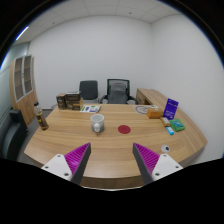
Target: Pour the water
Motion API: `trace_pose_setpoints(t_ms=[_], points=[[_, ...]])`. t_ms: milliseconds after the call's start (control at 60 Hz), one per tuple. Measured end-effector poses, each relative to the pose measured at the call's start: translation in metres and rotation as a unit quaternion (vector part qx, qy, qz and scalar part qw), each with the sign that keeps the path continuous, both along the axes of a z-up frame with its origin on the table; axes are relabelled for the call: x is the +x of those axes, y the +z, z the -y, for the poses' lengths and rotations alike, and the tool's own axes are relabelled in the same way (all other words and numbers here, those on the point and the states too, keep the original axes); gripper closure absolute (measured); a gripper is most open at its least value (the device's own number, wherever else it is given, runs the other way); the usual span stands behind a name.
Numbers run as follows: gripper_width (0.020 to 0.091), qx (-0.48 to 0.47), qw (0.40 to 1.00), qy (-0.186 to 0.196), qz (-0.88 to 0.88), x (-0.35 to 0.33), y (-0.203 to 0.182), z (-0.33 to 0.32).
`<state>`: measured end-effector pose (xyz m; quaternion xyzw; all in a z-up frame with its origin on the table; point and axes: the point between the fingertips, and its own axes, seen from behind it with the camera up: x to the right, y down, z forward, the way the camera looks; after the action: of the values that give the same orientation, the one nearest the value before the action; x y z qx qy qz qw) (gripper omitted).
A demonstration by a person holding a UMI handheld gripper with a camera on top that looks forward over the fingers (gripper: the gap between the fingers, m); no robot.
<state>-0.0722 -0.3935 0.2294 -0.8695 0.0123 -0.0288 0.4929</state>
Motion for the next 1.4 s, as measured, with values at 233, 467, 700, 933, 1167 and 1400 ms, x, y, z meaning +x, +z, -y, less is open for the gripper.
trace_pose_setpoints(t_ms=[233,467,700,933,1167,1400], points=[[0.0244,-0.024,0.999,0.028,0.008,-0.095,-0.039,-0.037],[0.0242,-0.031,0.999,0.030,0.013,-0.215,-0.063,-0.080],[0.0246,-0.040,0.998,0.031,-0.023,-0.357,-0.091,-0.128],[0.0243,-0.022,0.996,0.064,-0.051,-0.471,-0.122,-0.200],[0.0242,0.038,0.997,0.060,-0.029,-0.516,-0.140,-0.290],[0.0556,0.097,0.994,0.055,-0.015,-0.528,-0.148,-0.338]])
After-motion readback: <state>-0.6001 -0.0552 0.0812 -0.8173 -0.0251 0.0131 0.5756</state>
